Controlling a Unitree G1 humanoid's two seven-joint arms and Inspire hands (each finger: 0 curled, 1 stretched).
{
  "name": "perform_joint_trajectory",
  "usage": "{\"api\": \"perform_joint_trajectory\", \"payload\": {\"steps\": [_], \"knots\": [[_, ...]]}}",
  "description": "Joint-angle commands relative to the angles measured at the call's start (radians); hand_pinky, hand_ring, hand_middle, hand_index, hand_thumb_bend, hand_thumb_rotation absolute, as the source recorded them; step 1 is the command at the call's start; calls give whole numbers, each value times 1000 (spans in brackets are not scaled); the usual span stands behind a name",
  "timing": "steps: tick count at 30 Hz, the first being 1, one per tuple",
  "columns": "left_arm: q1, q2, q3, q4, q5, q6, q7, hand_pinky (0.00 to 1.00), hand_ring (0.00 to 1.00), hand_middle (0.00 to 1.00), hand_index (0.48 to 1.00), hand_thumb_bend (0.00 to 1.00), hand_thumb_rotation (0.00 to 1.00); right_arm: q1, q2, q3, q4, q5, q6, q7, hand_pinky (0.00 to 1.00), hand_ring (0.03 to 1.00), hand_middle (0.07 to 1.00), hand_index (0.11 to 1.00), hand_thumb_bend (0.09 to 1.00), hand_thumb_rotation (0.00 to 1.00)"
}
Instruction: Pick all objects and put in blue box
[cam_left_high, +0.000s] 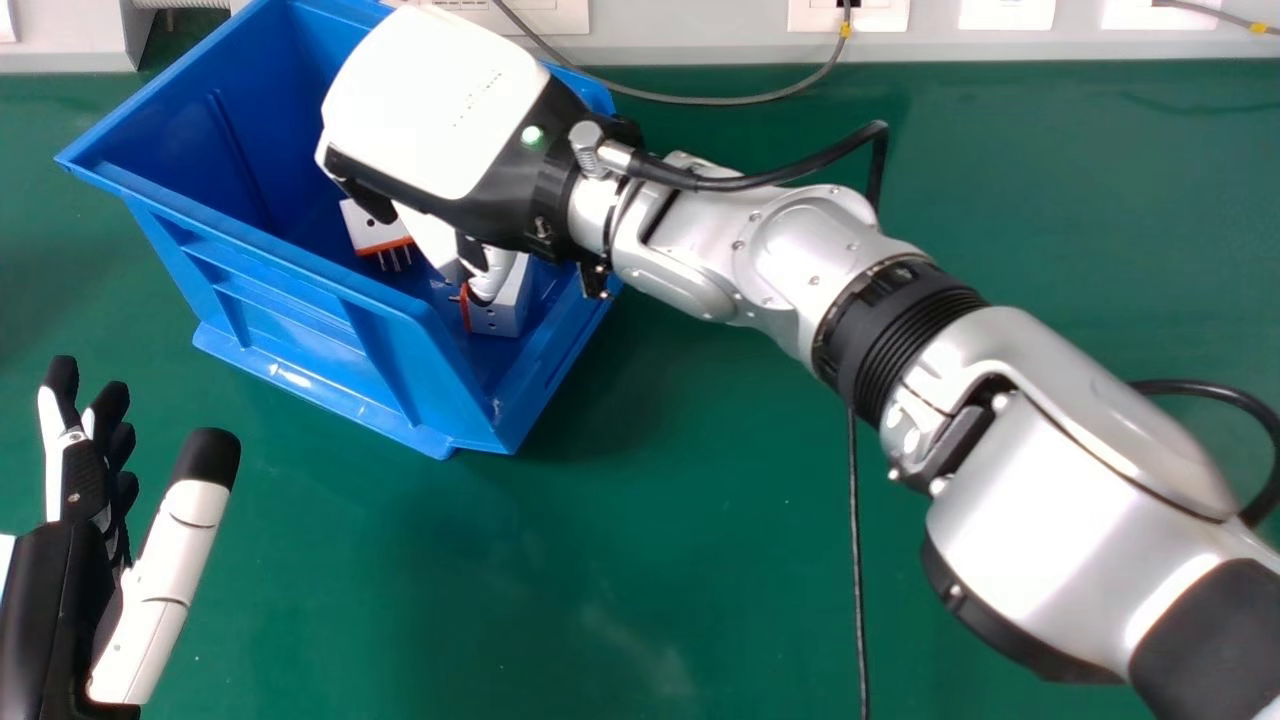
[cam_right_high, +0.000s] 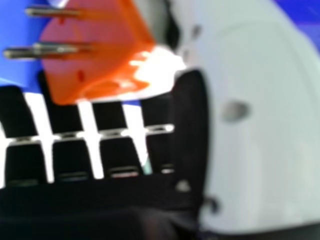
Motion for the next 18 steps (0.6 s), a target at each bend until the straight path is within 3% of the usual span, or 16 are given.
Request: {"api": "perform_joint_trajectory", "payload": {"steps": [1, 10, 18], "knots": [[14, -3, 0, -17, -5, -39, -4, 1000, 1000, 1000, 1000, 781, 856, -56, 7, 4, 3, 2, 22, -32, 409, 427, 478, 464, 501, 0], [28, -4, -2, -7, -12, -67, -6, 1000, 1000, 1000, 1000, 764, 861, -47, -5, 28, 16, 0, 39, -73, 433, 422, 456, 478, 501, 0], [39, -4, -8, -26, -2, -61, -4, 1000, 1000, 1000, 1000, 762, 861, -24, 3, 8, 20, 29, 75, -47, 428, 409, 457, 474, 502, 0]]}}
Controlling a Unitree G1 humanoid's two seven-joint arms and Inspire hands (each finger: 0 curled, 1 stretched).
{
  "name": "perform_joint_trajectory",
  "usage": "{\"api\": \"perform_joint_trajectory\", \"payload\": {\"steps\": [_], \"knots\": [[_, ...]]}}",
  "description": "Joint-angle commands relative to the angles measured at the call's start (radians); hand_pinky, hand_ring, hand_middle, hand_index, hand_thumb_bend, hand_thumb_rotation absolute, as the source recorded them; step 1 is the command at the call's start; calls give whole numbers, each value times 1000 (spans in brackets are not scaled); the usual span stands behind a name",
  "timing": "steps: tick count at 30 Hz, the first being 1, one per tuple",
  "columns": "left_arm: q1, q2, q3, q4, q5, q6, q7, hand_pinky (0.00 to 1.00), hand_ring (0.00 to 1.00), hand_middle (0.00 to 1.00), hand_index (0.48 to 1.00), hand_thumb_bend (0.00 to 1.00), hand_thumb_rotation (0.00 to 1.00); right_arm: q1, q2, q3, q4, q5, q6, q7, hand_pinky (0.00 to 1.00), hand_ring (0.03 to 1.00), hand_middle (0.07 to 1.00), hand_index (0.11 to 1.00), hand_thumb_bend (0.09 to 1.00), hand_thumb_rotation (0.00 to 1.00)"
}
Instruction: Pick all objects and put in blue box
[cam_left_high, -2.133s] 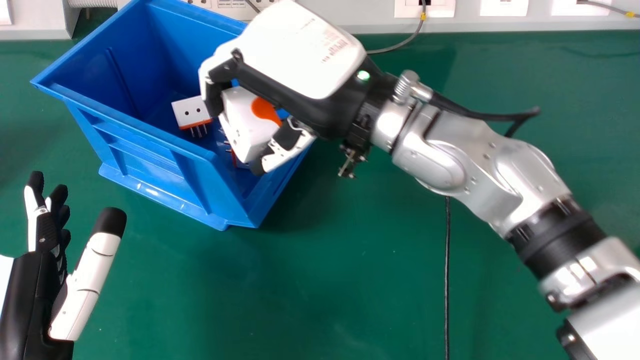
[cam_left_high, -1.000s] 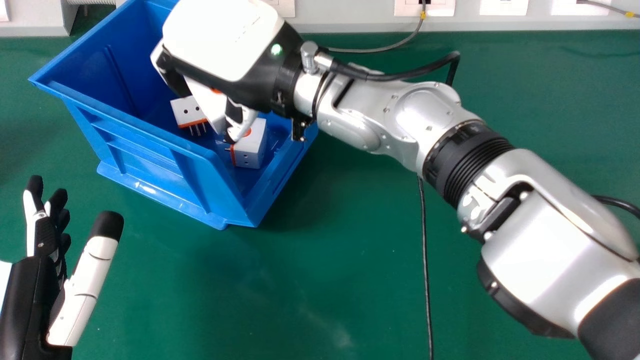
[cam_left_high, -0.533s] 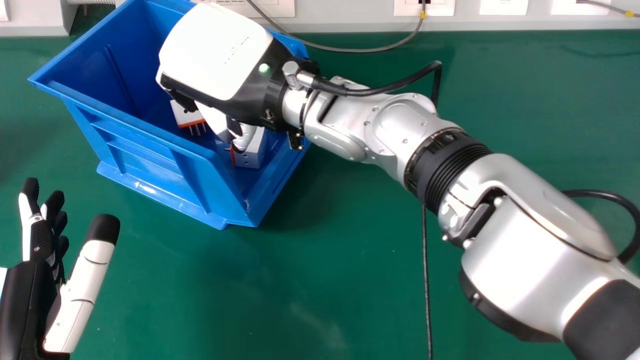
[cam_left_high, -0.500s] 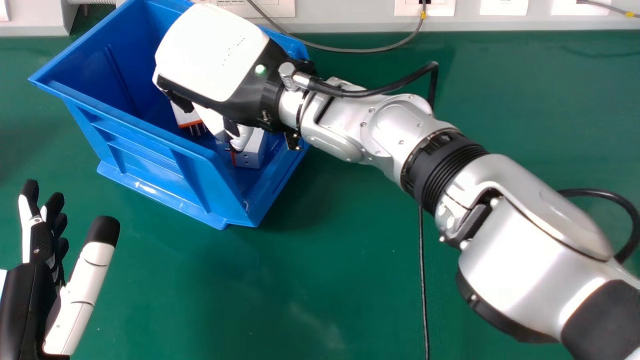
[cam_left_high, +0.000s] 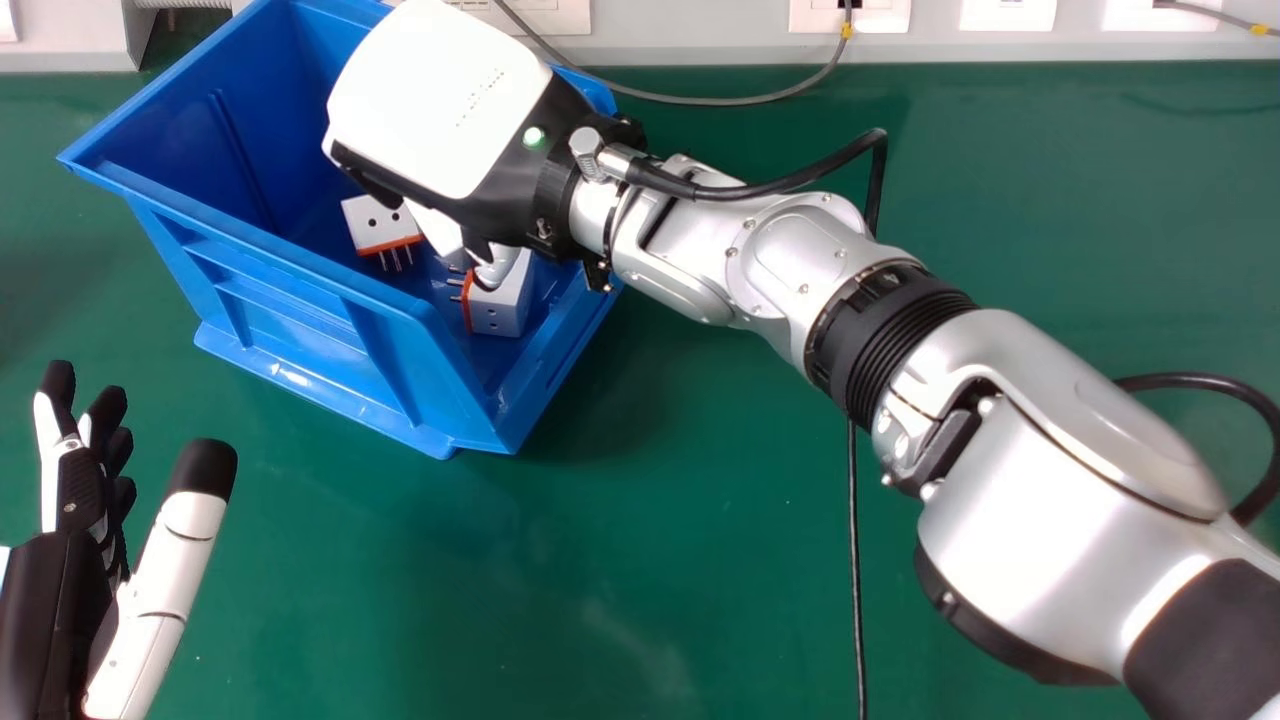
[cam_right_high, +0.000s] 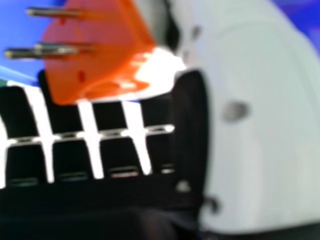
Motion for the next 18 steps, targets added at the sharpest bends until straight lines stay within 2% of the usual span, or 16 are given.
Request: {"api": "perform_joint_trajectory", "payload": {"steps": [1, 4, 7, 8, 9, 11, 12, 13, 14, 15, 18], "knots": [[8, 0, -2, -24, 4, -19, -2, 1000, 1000, 1000, 1000, 762, 861, -17, 5, -22, -4, 31, 28, 5, 428, 409, 457, 474, 502, 0], [8, 2, 3, -14, -2, -29, -4, 1000, 1000, 1000, 1000, 761, 861, -11, 6, -17, -1, 30, 43, 27, 418, 419, 474, 468, 501, 0], [6, -3, 3, 2, -22, -50, -9, 1000, 1000, 1000, 1000, 760, 861, -11, -1, -17, -1, 34, 35, 63, 410, 440, 503, 471, 497, 0], [3, -4, 2, 8, -29, -57, -11, 1000, 1000, 1000, 1000, 760, 858, -12, -2, -20, -2, 39, 30, 79, 416, 532, 586, 549, 482, 0], [1, -5, 2, 13, -34, -63, -13, 1000, 1000, 1000, 1000, 760, 858, -12, -3, -23, -3, 43, 28, 91, 416, 532, 586, 549, 482, 0], [-3, -6, 3, 22, -46, -75, -17, 1000, 1000, 1000, 1000, 753, 850, -11, -4, -26, -4, 51, 25, 114, 428, 686, 730, 687, 457, 0], [-6, -7, 3, 27, -49, -80, -18, 1000, 1000, 1000, 1000, 753, 850, -10, -4, -24, -4, 51, 27, 121, 428, 686, 730, 687, 457, 0], [-8, -7, 3, 28, -49, -82, -18, 1000, 1000, 1000, 1000, 749, 846, -9, -5, -20, -4, 49, 31, 125, 432, 746, 784, 743, 448, 0], [-7, -7, 3, 27, -47, -83, -18, 1000, 1000, 1000, 1000, 745, 843, -8, -5, -14, -5, 45, 35, 125, 522, 797, 827, 795, 420, 0], [-7, -6, 4, 25, -46, -83, -17, 1000, 1000, 1000, 1000, 745, 843, -7, -6, -10, -5, 44, 38, 124, 522, 797, 827, 795, 420, 0], [-13, -5, 4, 30, -42, -81, -16, 1000, 1000, 1000, 1000, 738, 838, -5, -8, 3, -6, 34, 52, 117, 704, 896, 912, 895, 365, 0]]}}
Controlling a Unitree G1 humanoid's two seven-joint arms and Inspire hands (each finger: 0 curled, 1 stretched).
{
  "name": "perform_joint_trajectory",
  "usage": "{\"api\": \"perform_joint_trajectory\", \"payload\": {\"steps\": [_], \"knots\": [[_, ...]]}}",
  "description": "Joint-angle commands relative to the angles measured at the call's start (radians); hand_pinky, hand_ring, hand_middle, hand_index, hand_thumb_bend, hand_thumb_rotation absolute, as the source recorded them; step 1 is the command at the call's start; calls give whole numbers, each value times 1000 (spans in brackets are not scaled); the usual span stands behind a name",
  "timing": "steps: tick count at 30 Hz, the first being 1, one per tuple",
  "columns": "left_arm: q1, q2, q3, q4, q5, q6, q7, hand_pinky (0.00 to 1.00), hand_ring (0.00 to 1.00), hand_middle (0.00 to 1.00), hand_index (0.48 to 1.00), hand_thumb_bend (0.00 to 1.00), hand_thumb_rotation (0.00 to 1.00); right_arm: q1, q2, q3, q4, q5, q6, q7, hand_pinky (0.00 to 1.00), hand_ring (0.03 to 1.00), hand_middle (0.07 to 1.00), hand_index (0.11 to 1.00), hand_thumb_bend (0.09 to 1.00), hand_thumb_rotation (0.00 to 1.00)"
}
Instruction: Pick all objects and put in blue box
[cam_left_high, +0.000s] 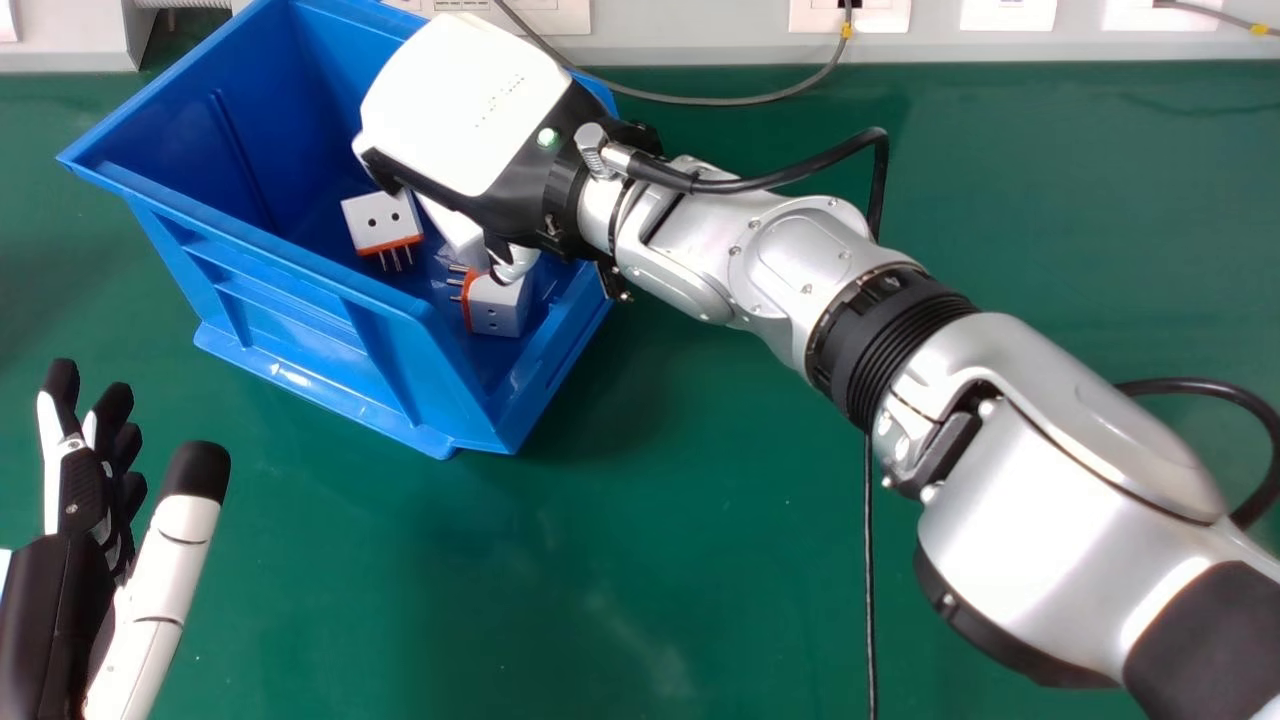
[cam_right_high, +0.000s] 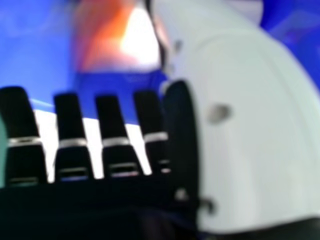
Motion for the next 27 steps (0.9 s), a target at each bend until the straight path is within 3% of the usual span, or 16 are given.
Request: {"api": "perform_joint_trajectory", "payload": {"steps": [1, 5, 9, 15, 20, 24, 27], "knots": [[-3, 2, 3, -5, 1, -24, 2, 1000, 1000, 1000, 1000, 736, 837, -9, -9, 7, -8, -5, 24, -15, 743, 917, 930, 916, 356, 0], [-14, 2, 3, 8, 2, -26, 3, 1000, 1000, 1000, 1000, 732, 833, -3, -12, 22, -13, -14, 37, -26, 860, 979, 982, 978, 370, 0], [-24, 1, 1, 12, 4, -23, 5, 1000, 1000, 1000, 1000, 731, 831, 2, -11, 17, -13, -11, 39, -25, 894, 993, 994, 993, 388, 0], [-47, 2, -4, 25, 18, -14, 11, 1000, 1000, 1000, 1000, 733, 826, 14, -19, -21, -19, 27, 34, -3, 921, 998, 999, 998, 384, 0], [-49, -1, -8, 17, 24, -5, 14, 1000, 1000, 1000, 1000, 736, 824, 53, -40, -78, -44, 85, 30, -30, 937, 1000, 1000, 1000, 359, 0], [-58, 0, -12, 22, 40, -4, 20, 1000, 1000, 1000, 1000, 738, 823, 95, -68, -128, -97, 128, 33, -58, 939, 1000, 1000, 1000, 346, 0], [-63, 8, -8, 19, 70, 13, 31, 1000, 1000, 1000, 1000, 739, 823, 156, -101, -177, -190, 163, 25, -95, 949, 1000, 1000, 1000, 344, 0]]}}
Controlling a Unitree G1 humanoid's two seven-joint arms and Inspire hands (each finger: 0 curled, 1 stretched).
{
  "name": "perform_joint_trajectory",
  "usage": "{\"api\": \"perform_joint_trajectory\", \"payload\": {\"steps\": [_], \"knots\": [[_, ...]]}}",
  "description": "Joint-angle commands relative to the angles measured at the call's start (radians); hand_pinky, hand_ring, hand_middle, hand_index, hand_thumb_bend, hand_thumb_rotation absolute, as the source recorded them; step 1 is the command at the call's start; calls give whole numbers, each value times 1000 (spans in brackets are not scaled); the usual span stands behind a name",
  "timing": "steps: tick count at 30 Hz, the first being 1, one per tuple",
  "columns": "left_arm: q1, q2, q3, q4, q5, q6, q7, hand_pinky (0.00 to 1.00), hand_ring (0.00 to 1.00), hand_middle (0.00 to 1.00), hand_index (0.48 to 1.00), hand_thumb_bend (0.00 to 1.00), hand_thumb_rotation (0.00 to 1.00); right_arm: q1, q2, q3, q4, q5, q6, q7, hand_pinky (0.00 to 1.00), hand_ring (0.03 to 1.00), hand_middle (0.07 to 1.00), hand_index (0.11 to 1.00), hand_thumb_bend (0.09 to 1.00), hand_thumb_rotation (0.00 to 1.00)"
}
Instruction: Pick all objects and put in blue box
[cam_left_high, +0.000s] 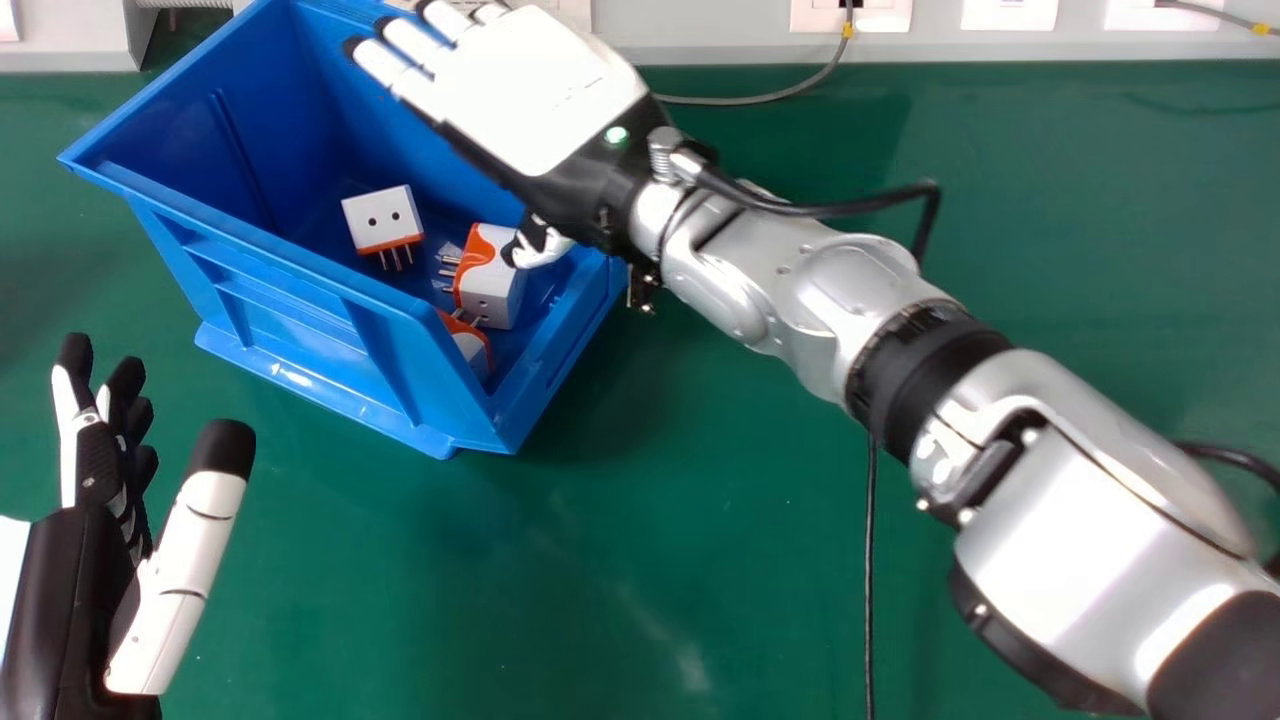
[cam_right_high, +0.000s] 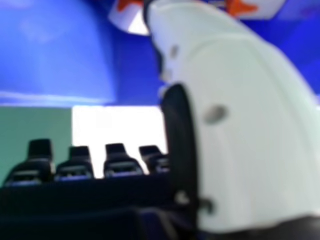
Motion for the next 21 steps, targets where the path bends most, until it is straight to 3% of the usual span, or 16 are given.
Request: {"api": "perform_joint_trajectory", "payload": {"steps": [1, 3, 5, 9, 15, 21], "knots": [[-3, 10, 8, -9, 25, 9, 13, 1000, 1000, 1000, 1000, 739, 823, 35, -34, -47, -99, 39, -6, -56, 949, 1000, 1000, 1000, 344, 0], [-8, 16, 13, -10, 42, 23, 17, 999, 1000, 1000, 1000, 744, 825, 115, -68, -82, -211, 58, -20, -92, 959, 1000, 1000, 1000, 391, 6], [-12, 22, 19, -10, 49, 33, 16, 999, 1000, 1000, 1000, 744, 825, 193, -100, -112, -327, 72, -23, -108, 959, 1000, 1000, 1000, 391, 6], [-25, 27, 29, -4, 38, 45, 10, 998, 1000, 1000, 1000, 773, 840, 415, -174, -199, -639, 105, -33, -126, 987, 1000, 1000, 1000, 536, 38], [-38, 36, 39, 14, 28, 50, 3, 999, 1000, 1000, 1000, 781, 845, 735, -242, -329, -986, 164, -67, -136, 996, 1000, 1000, 1000, 531, 75], [-52, 48, 47, 42, 25, 38, 3, 1000, 1000, 1000, 1000, 788, 846, 956, -239, -427, -1115, 243, -91, -134, 991, 1000, 1000, 1000, 475, 154]]}}
